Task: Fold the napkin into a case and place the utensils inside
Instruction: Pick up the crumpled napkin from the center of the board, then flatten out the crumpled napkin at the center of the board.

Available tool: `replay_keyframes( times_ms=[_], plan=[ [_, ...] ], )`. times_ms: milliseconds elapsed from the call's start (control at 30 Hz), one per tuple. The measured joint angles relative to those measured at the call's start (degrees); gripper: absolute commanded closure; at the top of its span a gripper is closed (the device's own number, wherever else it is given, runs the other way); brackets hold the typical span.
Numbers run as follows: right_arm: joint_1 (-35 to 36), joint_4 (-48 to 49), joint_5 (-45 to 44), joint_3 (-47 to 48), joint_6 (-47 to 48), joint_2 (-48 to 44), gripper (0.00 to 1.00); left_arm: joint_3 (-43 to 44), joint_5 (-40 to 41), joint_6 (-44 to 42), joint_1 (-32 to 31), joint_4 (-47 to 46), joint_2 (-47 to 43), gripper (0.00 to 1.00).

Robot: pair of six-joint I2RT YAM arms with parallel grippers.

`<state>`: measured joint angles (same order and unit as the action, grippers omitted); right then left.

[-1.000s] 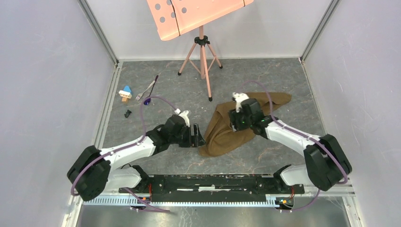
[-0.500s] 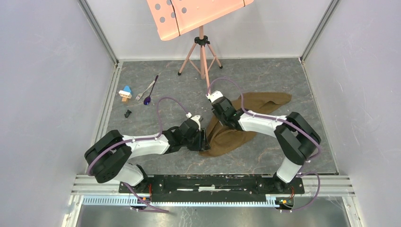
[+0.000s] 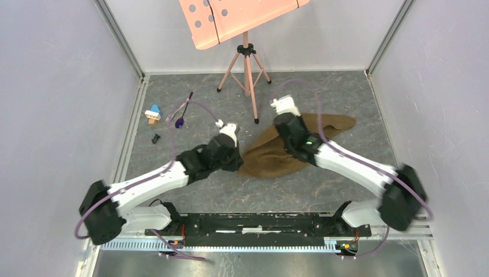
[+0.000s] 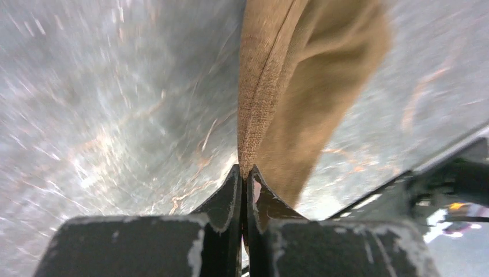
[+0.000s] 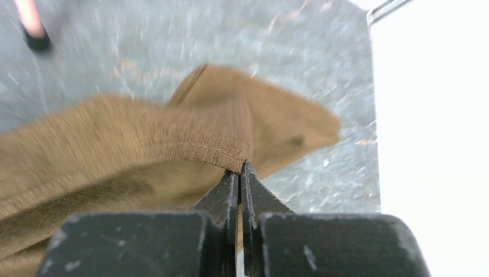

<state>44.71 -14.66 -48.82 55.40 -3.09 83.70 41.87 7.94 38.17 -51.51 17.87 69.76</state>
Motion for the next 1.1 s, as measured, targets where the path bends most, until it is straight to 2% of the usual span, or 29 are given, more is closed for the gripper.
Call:
replay_keyframes(
  times_ms=[167,300,467,533,600,700,767,800,967,1033,1100],
  plan=[
    [0.3,-0.6,5.4,0.7,6.7,-27.5,1.0,14.2,0.3,-9.6,0.0,6.5,-14.1,0.98],
    [0.4,-1.0,20.9,3.6,11.5,-44.0,1.0,24.5,-7.0,-15.1,0.0,7.7,-21.4,0.98],
    [0.4,1.5,42.1,5.6,13.4,-57.0,1.0,35.0,-20.5,-18.1,0.0,7.1,-26.1,0.98],
    [0.4,3.1,46.0,5.6,13.0,-59.8,1.0,37.9,-24.7,-18.6,0.0,6.6,-26.8,0.98],
    [0.4,4.9,46.2,5.6,11.8,-61.4,1.0,39.5,-25.0,-19.7,0.0,6.4,-26.9,0.98],
    [0.7,5.7,37.9,5.6,8.7,-60.7,1.0,40.5,-21.2,-21.2,-0.2,7.5,-25.8,0.98],
    [0.8,4.0,28.5,6.2,6.1,-57.8,1.0,41.8,-15.7,-22.5,-0.4,9.7,-22.5,0.98],
    [1.0,2.3,21.1,7.1,5.0,-54.8,1.0,42.6,-12.9,-23.1,-0.5,10.5,-20.3,0.98],
    [0.1,2.5,-10.2,8.0,10.4,-39.0,1.0,49.9,3.1,-29.5,-0.3,14.7,-2.6,0.98],
    [-3.2,10.6,-16.8,4.0,16.9,-34.6,1.0,52.6,8.2,-33.9,-0.2,14.4,6.4,0.98],
    [-9.9,14.2,-19.9,-1.1,19.2,-30.3,1.0,54.9,12.1,-37.8,-0.1,13.9,15.4,0.95]
  ],
)
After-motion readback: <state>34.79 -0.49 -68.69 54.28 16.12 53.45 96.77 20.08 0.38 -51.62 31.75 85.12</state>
